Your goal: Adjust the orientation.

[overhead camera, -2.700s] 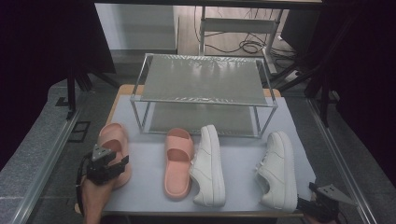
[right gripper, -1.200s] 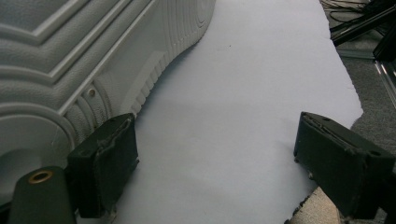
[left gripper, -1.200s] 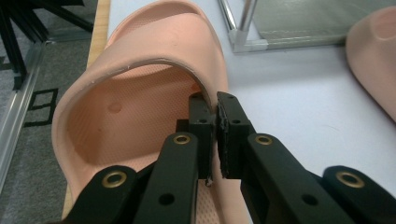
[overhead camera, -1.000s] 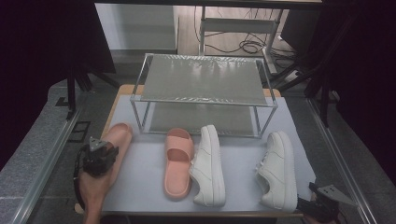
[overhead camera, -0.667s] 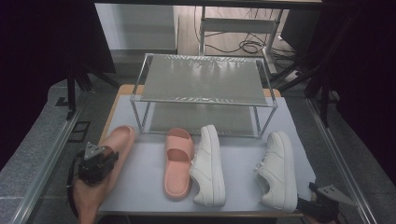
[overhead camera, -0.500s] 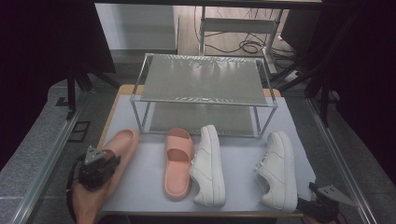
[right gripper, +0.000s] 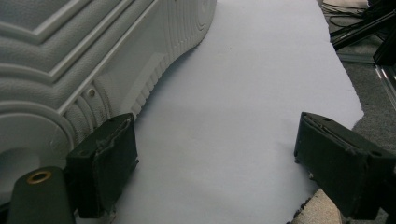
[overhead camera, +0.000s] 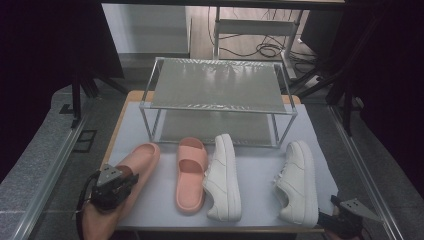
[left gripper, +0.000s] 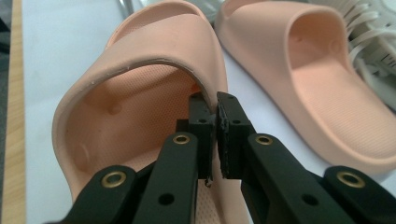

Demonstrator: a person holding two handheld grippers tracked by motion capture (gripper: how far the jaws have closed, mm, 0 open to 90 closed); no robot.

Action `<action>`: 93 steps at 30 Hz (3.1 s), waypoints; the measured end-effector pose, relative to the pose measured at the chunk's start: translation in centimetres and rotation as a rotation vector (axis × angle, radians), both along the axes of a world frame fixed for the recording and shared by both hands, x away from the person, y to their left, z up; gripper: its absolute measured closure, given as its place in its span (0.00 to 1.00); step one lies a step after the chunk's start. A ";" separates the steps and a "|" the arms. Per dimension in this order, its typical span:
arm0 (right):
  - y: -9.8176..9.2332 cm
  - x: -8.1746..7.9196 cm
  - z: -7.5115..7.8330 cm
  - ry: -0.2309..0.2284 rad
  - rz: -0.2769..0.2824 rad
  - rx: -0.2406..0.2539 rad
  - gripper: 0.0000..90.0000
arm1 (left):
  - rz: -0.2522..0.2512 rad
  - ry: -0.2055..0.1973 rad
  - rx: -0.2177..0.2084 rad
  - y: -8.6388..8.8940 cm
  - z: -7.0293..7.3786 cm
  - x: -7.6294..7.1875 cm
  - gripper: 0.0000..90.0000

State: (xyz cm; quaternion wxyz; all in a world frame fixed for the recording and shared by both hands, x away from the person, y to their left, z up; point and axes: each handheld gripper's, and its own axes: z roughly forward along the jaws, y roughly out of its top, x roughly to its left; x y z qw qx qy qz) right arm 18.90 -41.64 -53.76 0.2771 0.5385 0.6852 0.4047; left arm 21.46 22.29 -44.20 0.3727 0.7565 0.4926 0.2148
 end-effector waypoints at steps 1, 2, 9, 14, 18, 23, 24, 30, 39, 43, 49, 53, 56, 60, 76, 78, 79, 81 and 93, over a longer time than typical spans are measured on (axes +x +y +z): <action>0.0 0.0 0.0 0.000 0.000 0.000 0.15 | 0.000 0.000 0.000 0.0 0.0 0.0 0.95; 0.0 0.0 0.0 0.000 0.000 0.000 0.15 | -0.002 -0.005 -0.003 -0.2 0.0 0.2 0.95; 0.0 0.0 0.0 -0.002 0.000 0.000 0.15 | -0.010 -0.020 -0.011 -2.1 0.0 1.8 0.95; 0.0 0.0 0.0 -0.004 0.000 0.002 0.15 | -0.008 -0.021 -0.026 -3.2 -0.1 3.1 0.95; 0.0 0.0 0.0 -0.003 -0.001 0.000 0.15 | -0.007 -0.030 -0.033 -4.1 0.0 4.2 0.95; 0.0 0.0 -0.1 -0.005 -0.002 0.002 0.15 | -0.003 -0.042 -0.030 -5.2 0.3 5.7 0.95; 0.0 0.0 -0.1 -0.005 -0.002 0.002 0.15 | -0.002 -0.048 -0.031 -5.6 0.4 6.3 0.95; 0.0 0.0 -0.1 -0.007 -0.002 0.002 0.15 | 0.015 -0.063 -0.020 -6.7 0.5 8.3 0.95; 0.0 0.0 -0.1 -0.008 -0.002 0.003 0.15 | 0.057 -0.086 0.004 -8.1 0.3 11.1 0.95; 0.0 0.0 -0.1 -0.007 -0.002 0.003 0.15 | 0.071 -0.100 0.026 -8.7 0.1 12.5 0.95; 0.0 0.0 -0.1 -0.008 -0.002 0.003 0.15 | 0.098 -0.122 0.058 -9.2 -0.5 14.4 0.95; 0.0 0.0 -0.1 -0.007 -0.002 0.003 0.15 | 0.099 -0.123 0.074 -9.4 -0.9 15.6 0.94; 0.0 0.0 -0.1 -0.007 -0.002 0.003 0.15 | 0.092 -0.114 0.090 -9.8 -1.6 16.6 0.94; 0.0 0.0 -0.1 -0.008 -0.002 0.003 0.15 | 0.108 -0.108 0.127 -10.0 -2.3 17.5 0.94; 0.0 0.0 -0.1 -0.009 -0.003 0.004 0.15 | 0.089 -0.088 0.113 -10.5 -2.9 18.4 0.84; 0.0 0.0 -0.1 -0.009 -0.003 0.004 0.15 | 0.084 -0.089 0.107 -10.5 -2.6 18.2 0.83; 0.0 0.0 -0.1 -0.010 -0.003 0.004 0.15 | 0.080 -0.090 0.097 -10.4 -2.4 18.0 0.82; 0.0 0.0 -0.1 -0.010 -0.003 0.004 0.15 | 0.072 -0.089 0.086 -10.3 -2.1 17.6 0.80; 0.0 0.0 -0.1 -0.011 -0.005 0.002 0.15 | 0.022 -0.036 -0.031 -7.4 -1.2 13.4 0.64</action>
